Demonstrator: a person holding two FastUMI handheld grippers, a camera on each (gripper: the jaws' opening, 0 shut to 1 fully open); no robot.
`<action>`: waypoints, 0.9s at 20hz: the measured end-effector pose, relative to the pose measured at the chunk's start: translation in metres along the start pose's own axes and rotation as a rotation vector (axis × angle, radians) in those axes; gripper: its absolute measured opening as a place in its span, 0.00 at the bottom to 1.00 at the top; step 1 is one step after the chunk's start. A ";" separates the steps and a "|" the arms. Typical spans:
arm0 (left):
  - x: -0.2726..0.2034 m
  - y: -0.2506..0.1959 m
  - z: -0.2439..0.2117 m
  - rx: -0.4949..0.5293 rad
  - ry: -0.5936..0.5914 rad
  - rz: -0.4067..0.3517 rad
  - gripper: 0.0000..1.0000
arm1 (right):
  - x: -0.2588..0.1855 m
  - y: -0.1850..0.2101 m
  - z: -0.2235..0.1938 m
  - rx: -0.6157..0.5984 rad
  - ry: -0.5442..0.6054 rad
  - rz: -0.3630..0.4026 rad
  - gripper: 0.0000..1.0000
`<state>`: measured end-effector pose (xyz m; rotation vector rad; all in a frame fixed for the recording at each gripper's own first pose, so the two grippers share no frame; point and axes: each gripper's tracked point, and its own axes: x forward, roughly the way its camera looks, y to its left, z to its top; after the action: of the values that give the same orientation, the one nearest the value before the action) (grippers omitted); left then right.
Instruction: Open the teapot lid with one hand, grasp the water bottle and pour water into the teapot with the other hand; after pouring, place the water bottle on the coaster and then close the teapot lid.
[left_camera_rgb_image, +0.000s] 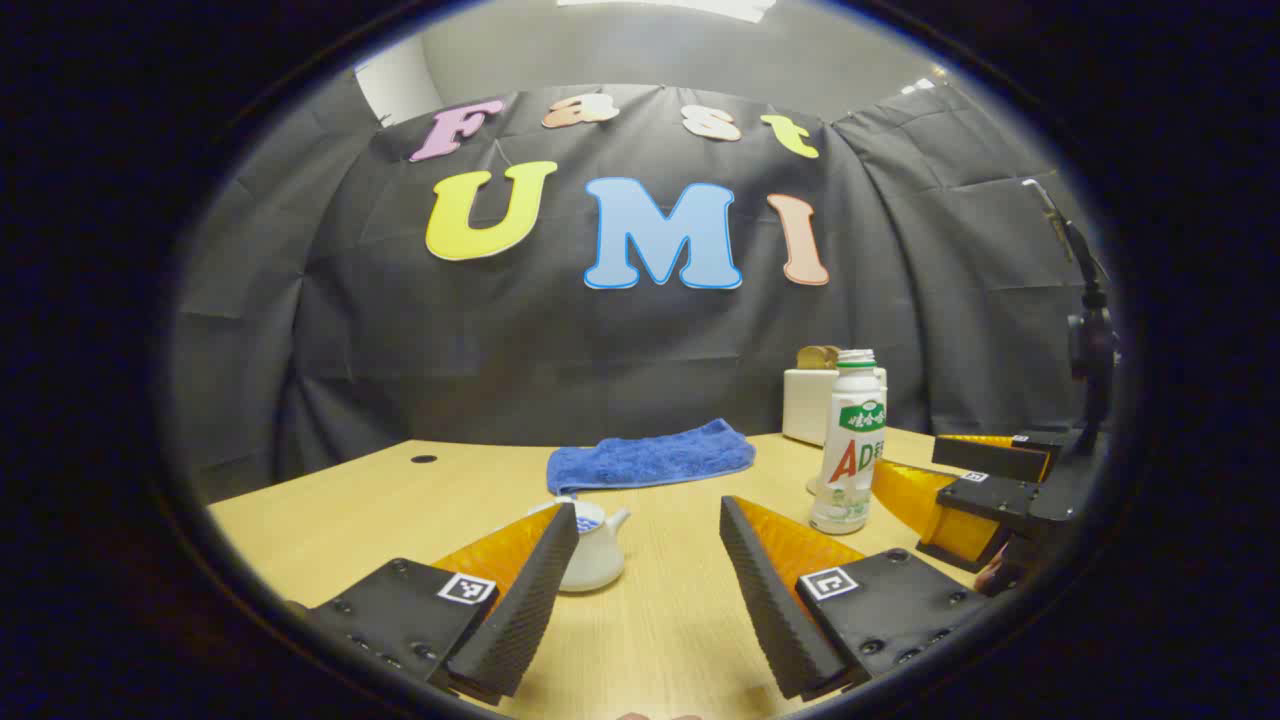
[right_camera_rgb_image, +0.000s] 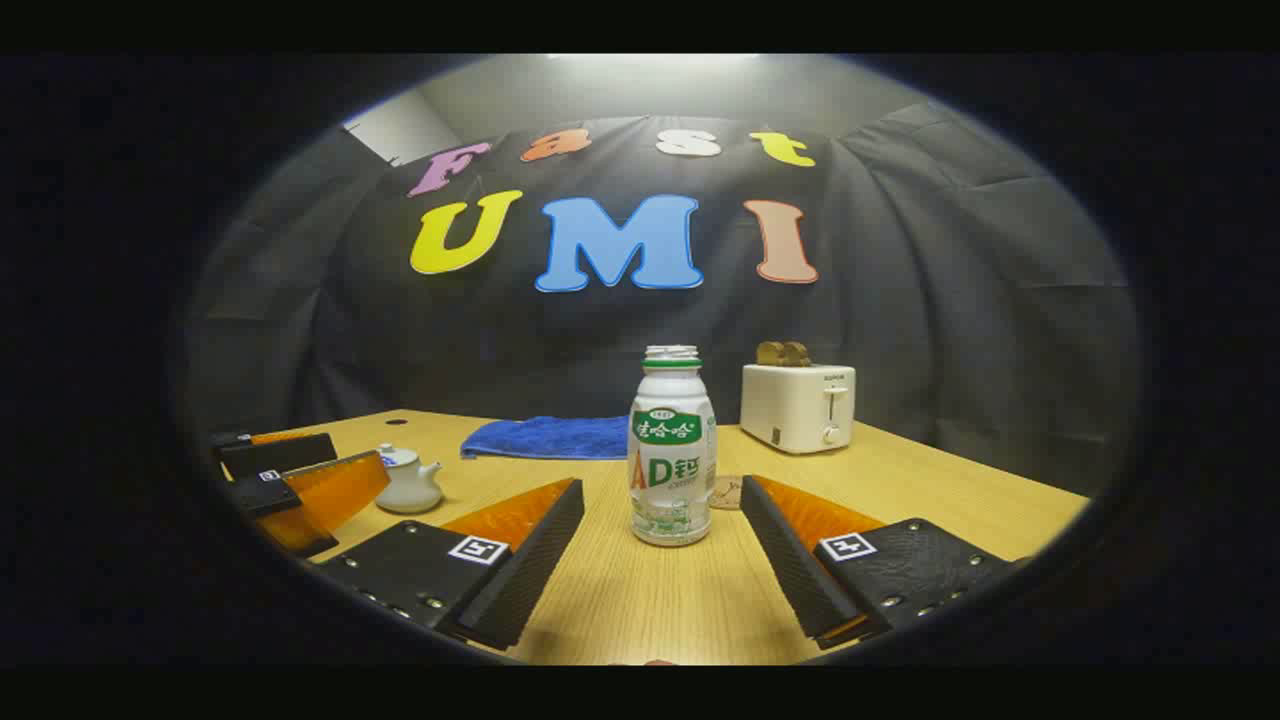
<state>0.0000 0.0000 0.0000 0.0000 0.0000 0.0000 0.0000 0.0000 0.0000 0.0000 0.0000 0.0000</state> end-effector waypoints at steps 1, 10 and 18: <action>0.000 0.000 0.000 0.000 -0.001 0.000 1.00 | 0.000 -0.001 -0.001 0.001 0.001 -0.006 0.98; -0.001 0.005 0.000 0.000 0.002 0.017 0.89 | 0.002 -0.004 0.001 0.002 0.001 -0.047 0.97; 0.006 0.018 -0.001 -0.001 0.005 0.062 0.92 | 0.002 -0.003 0.001 0.001 0.001 -0.031 0.97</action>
<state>0.0060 0.0181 -0.0014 -0.0011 0.0048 0.0621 0.0020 -0.0034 0.0011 0.0010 0.0008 -0.0313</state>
